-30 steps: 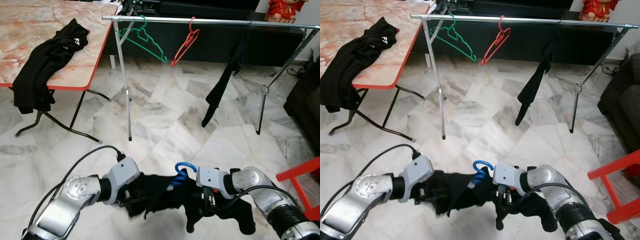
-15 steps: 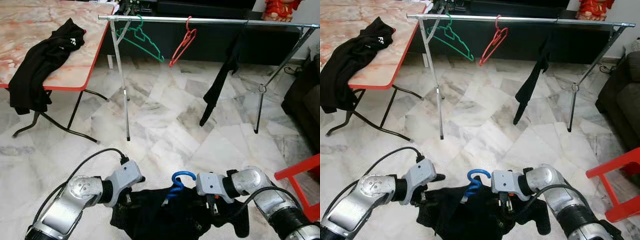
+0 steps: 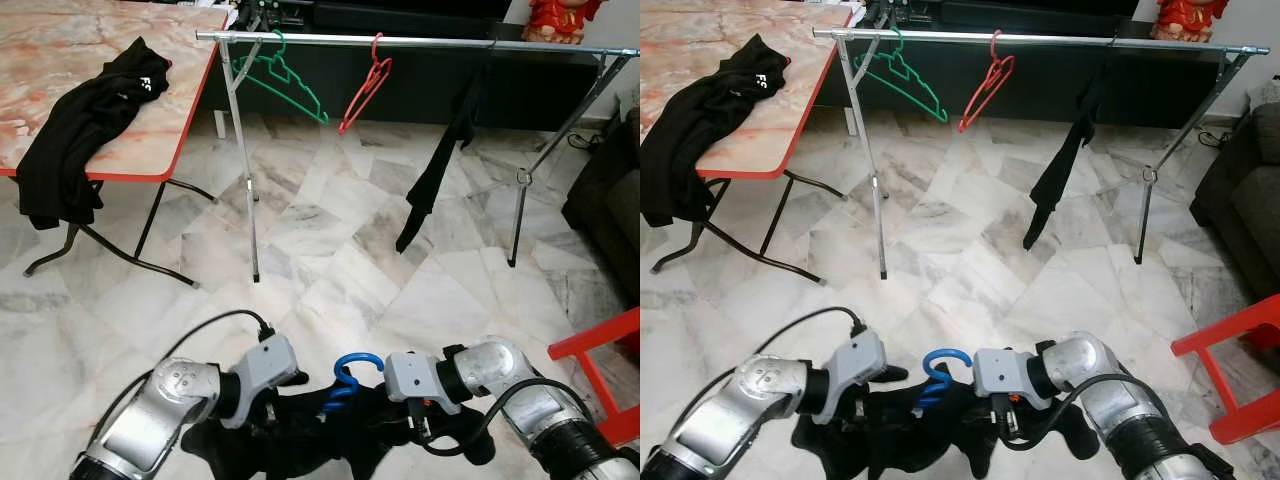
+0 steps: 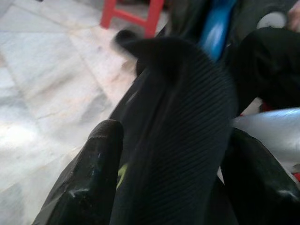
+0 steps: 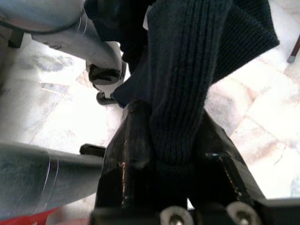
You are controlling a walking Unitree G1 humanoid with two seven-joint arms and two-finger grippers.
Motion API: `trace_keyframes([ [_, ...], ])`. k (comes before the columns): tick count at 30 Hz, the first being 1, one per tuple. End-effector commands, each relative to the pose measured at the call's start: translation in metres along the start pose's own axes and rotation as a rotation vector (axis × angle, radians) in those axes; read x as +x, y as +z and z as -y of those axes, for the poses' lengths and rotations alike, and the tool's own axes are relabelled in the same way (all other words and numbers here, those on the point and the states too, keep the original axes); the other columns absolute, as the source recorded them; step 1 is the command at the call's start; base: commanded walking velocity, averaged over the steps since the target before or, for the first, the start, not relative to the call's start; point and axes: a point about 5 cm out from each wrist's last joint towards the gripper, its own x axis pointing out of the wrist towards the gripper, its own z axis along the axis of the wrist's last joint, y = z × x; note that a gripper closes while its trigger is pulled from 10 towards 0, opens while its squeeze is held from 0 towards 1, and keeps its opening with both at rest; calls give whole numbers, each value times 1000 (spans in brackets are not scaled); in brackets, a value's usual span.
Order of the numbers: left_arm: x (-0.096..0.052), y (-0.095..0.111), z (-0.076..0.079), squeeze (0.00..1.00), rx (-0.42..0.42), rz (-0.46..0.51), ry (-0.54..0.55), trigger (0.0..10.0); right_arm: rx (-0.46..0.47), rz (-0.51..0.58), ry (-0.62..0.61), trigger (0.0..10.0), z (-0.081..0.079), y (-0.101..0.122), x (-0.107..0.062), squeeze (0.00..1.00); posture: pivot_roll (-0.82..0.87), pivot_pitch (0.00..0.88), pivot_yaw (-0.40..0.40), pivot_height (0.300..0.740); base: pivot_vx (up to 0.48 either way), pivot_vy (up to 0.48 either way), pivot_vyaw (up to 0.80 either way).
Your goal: Hang hanger
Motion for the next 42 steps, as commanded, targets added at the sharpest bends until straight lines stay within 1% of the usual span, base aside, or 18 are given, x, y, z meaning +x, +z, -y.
trace_keyframes([
  [1, 4, -1, 5, 0, -3, 0, -42, 10000, -12, 32, 2, 0, -2, 4, 0, 0, 35, 162, -117, 740, 0, 0, 0],
  [7, 9, 3, 4, 0, 7, 9, -32, 10000, -10, 38, -4, 0, -1, 6, 0, 0, 35, 161, -116, 740, 0, 0, 0],
  [8, 10, 4, 3, 0, 7, 11, -30, 8235, -9, 40, -5, 0, -1, 6, 1, 0, 35, 161, -116, 740, 0, 0, 0],
  [9, 11, 5, 2, 0, 11, 14, -18, 8235, -9, 43, -7, 0, -1, 7, 1, 0, 38, 165, -117, 740, 0, 0, 0],
  [10, 12, 6, -1, 0, 18, 20, 11, 4510, -10, 47, -9, 0, 0, 8, 1, 0, 37, 169, -118, 740, 0, 0, 0],
  [11, 12, 6, -1, 0, 18, 20, 11, 4510, -10, 47, -9, 0, 0, 8, 1, 0, 37, 169, -118, 740, 0, 0, 0],
  [12, 13, 8, -3, 0, 16, 28, 33, 0, -10, 53, -13, 0, 1, 9, 1, 0, 37, 171, -119, 740, 0, 0, 0],
  [15, 12, 9, -6, 0, 9, 43, 60, 0, -10, 57, -17, 0, 2, 10, 1, 0, 38, 174, -120, 740, 0, 0, 0],
  [20, 13, 9, -5, 0, 6, 44, 51, 0, -7, 57, -22, 0, 2, 10, 0, 0, 38, 179, -120, 740, 0, 0, 0],
  [23, 12, 7, -4, 0, 14, 22, 40, 0, -5, 57, -27, 0, 3, 11, -1, 0, 39, 182, -120, 740, 0, 0, 0],
  [33, 10, 7, -4, 0, 34, 9, 43, 0, -2, 51, -38, 0, 5, 10, -1, 0, 39, 185, -118, 740, 0, 0, 0],
  [36, 7, 9, -2, 0, 26, 27, 40, 0, -2, 51, -44, 0, 5, 10, -1, 0, 42, 187, -119, 740, 0, 0, 0],
  [42, 7, 11, -2, 0, 36, 34, 42, 0, -4, 47, -46, 0, 6, 10, -1, 0, 42, 184, -120, 740, 0, 0, 0],
])
